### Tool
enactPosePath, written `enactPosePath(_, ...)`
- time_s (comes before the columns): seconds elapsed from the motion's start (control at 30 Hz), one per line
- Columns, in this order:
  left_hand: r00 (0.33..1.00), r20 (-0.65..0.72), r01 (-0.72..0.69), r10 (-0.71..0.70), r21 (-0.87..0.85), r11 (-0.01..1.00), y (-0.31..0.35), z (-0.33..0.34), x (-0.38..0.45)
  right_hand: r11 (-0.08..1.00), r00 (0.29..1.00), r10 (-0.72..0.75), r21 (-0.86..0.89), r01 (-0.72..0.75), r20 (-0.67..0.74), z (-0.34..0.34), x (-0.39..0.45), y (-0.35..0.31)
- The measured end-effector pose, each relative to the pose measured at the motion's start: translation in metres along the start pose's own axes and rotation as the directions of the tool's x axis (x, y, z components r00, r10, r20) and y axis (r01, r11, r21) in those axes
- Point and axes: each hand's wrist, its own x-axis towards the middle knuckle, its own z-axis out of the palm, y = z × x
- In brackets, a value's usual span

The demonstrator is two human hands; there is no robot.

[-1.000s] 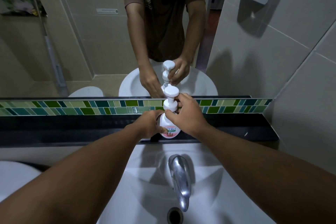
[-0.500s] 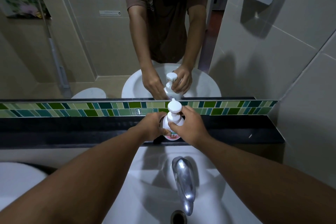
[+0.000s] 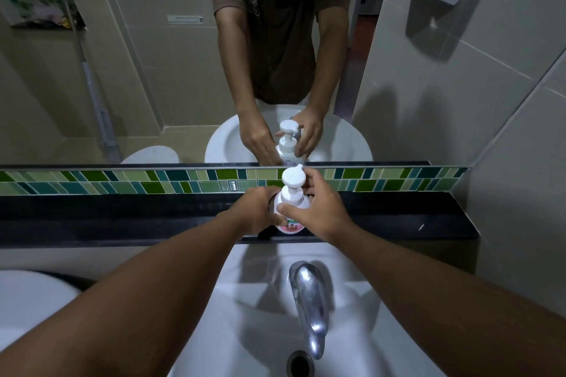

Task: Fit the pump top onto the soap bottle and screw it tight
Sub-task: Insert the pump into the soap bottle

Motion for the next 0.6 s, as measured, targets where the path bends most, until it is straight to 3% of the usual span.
enactPosePath(0.23, 1.0, -0.015, 0.014, -0.013, 0.043, 0.999, -0.001, 0.001, 0.002, 1.0, 0.991, 0.03, -0.009, -0.029, 0.133, -0.01, 0.001, -0.003)
enactPosePath(0.6, 1.0, -0.026, -0.014, 0.015, 0.035, 0.999, -0.004, 0.002, 0.002, 0.997, 0.997, 0.076, 0.034, -0.076, 0.014, 0.004, -0.002, -0.003)
